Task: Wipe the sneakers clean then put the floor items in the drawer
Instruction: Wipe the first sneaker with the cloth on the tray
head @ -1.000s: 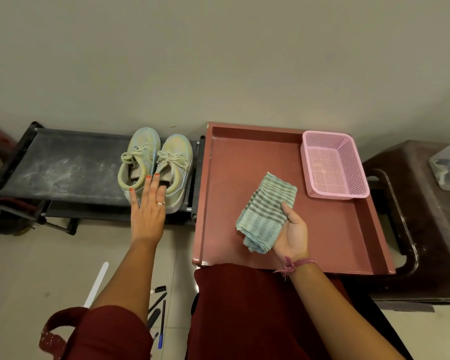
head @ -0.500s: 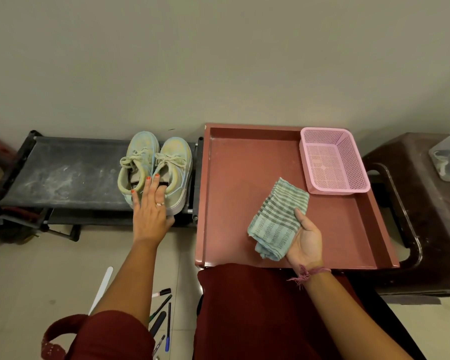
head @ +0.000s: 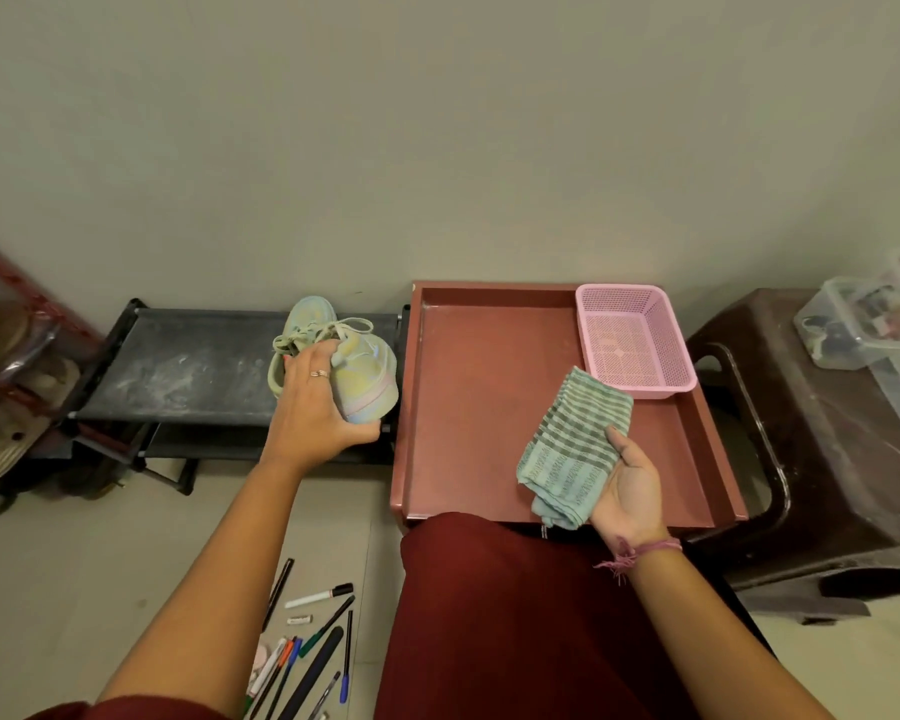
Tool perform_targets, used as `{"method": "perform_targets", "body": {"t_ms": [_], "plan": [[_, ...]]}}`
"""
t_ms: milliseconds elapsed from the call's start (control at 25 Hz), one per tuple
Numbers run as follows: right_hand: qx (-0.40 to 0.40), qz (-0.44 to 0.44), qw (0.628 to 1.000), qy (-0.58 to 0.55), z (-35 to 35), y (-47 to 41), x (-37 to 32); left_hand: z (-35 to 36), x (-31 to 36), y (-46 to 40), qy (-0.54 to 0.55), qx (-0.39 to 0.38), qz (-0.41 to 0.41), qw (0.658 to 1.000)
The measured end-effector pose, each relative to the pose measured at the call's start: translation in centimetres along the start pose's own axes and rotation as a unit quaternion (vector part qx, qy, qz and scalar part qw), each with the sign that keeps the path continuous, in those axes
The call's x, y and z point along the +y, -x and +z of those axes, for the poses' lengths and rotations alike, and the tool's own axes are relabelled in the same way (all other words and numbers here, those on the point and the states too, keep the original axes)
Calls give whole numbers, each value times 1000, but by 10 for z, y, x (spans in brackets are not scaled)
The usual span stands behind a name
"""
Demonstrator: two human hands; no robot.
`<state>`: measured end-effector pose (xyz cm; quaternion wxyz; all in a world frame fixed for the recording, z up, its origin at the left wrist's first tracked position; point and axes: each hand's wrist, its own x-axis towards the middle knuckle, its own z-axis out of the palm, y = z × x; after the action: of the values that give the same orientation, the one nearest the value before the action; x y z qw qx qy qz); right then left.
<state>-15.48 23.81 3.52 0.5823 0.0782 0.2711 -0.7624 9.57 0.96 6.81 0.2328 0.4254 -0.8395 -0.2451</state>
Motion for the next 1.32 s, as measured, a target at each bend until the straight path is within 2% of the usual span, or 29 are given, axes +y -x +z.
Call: {"method": "perform_targets", "body": {"t_ms": [80,200,440,680,840,1000,1120,1320], "plan": [[-6,-22,1000,-10,7,25,-8,-15,32,12,-14,-31,44,998],[1,-39,999,0,14,43,-17,-23,73,20,-12,-103,68,992],[44,-57,994,77,23,86,-30,-4,158,49,-8,-214,103,971],[54,-73,984,155,28,115,-28,21,200,65,-42,-282,129,950],[62,-136,960,237,36,126,-21,36,212,67,-56,-315,136,938],[76,-142,934,318,37,125,-13,51,210,69,-28,-331,111,937],[81,-157,924,339,36,119,-10,60,206,68,39,-322,86,942],[41,-185,915,357,37,115,-12,83,190,81,175,-203,38,963]]}}
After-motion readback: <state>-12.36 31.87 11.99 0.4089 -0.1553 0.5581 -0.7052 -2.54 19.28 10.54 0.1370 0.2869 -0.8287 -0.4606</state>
